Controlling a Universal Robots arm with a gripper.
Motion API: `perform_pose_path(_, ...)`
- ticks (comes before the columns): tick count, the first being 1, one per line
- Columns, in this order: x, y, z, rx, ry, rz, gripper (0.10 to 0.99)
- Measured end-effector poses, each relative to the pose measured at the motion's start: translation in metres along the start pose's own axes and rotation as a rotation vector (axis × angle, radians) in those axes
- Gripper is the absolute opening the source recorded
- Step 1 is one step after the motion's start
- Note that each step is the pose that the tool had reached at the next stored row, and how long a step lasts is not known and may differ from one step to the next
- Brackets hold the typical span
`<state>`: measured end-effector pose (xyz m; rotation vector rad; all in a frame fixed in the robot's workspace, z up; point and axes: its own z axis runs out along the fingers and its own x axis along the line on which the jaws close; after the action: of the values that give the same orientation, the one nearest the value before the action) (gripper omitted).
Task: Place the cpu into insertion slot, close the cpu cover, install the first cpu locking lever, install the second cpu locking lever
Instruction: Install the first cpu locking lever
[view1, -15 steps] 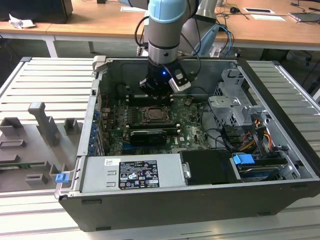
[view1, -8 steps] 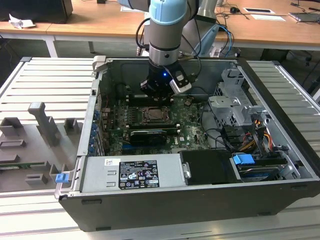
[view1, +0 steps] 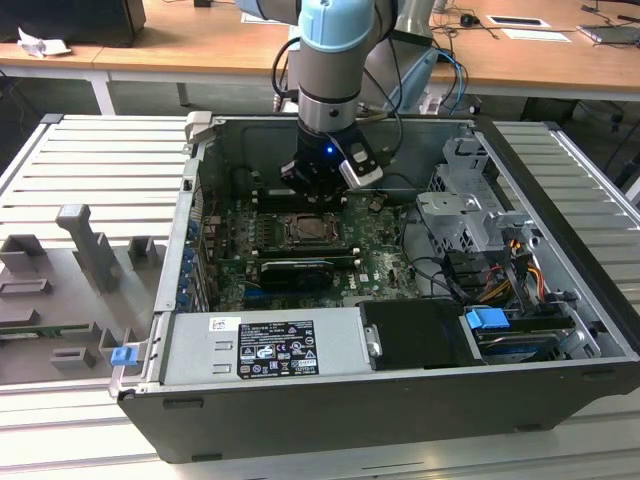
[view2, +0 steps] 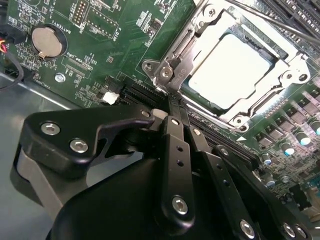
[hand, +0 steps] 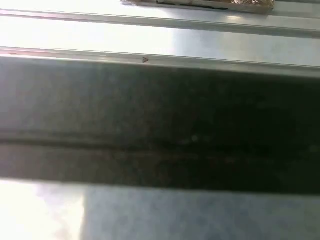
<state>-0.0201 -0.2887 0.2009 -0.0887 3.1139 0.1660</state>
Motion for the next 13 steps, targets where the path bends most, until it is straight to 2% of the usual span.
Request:
perform_pose_path(2,-0.0002,0.0005,-0.0034,-0.001,-0.0004,0.0,0.106)
perform_pose_path(5,-0.0003,0.0015,-0.0135,0.0,0.0002,0.0,0.106)
perform_pose_path(13,-0.0001,-0.0034,-0.0151,0.0,0.0003,0.0,0.106)
